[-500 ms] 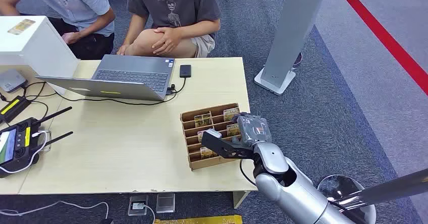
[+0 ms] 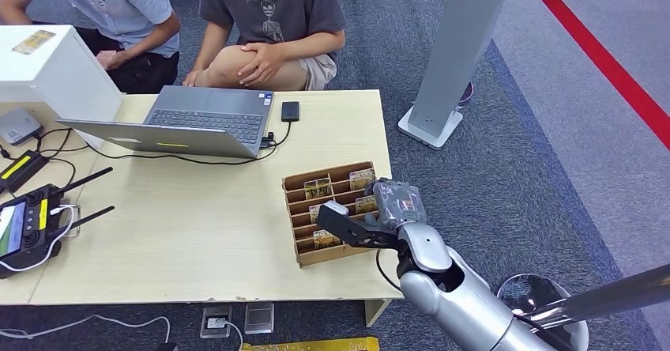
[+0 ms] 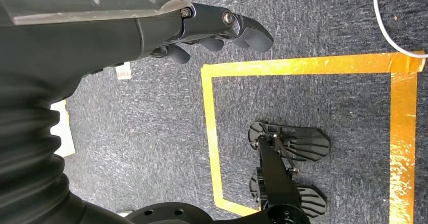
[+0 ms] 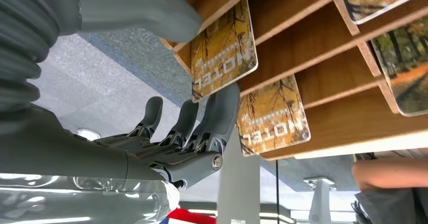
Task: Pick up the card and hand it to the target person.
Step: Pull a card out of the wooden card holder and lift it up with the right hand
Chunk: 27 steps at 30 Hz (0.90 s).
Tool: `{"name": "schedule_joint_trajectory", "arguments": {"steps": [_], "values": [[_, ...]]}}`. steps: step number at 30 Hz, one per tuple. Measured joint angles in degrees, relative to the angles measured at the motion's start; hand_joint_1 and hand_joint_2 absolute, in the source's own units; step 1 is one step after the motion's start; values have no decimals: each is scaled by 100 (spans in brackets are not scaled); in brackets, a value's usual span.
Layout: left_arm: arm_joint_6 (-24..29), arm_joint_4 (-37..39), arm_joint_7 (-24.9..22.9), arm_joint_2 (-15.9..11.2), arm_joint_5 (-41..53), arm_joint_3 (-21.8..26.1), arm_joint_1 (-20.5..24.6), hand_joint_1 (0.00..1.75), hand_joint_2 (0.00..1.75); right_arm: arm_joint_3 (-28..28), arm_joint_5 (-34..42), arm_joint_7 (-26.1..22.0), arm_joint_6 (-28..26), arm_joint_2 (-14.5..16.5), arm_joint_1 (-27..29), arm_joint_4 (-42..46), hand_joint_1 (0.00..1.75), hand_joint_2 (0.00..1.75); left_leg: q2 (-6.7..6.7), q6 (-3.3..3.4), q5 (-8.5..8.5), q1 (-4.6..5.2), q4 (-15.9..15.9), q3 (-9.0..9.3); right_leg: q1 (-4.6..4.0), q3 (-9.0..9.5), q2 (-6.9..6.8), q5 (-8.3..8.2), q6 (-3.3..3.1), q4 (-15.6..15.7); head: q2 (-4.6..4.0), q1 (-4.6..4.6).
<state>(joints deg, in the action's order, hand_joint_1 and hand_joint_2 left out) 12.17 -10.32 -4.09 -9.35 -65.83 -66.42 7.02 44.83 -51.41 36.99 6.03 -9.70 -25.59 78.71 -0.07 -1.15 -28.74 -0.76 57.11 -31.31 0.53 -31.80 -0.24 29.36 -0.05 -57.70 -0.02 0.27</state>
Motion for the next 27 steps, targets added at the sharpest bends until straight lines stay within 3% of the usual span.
{"name": "schedule_joint_trajectory", "arguments": {"steps": [11, 15, 24, 27], "values": [[1, 0, -19, 0, 0, 0, 1, 0, 175, -11, 9, -6, -3, 28, 27, -39, 100, 175, 0, 0, 0, 0, 0, 0, 0, -1, 0, 0, 0, 0, 0, -1], [1, 0, -21, 0, 0, 0, 1, 0, 175, -13, 19, -31, -2, 28, 30, -46, 135, 175, 0, 0, 0, 0, 0, 0, 0, 0, 0, 0, 0, 0, 0, 1], [-2, 0, -44, 0, 0, 0, 1, 0, 175, -20, 50, -46, -4, 31, 28, -46, 168, 175, 0, 0, 0, 0, 0, 1, 0, 0, 0, 0, 0, 0, 0, -1], [-24, 0, -36, 0, 0, 0, 1, 0, 175, -21, 63, -46, -4, 38, 28, -46, 171, 175, 0, 0, 0, 0, 0, 1, 0, 0, 0, 0, 0, 0, 0, -1]]}}
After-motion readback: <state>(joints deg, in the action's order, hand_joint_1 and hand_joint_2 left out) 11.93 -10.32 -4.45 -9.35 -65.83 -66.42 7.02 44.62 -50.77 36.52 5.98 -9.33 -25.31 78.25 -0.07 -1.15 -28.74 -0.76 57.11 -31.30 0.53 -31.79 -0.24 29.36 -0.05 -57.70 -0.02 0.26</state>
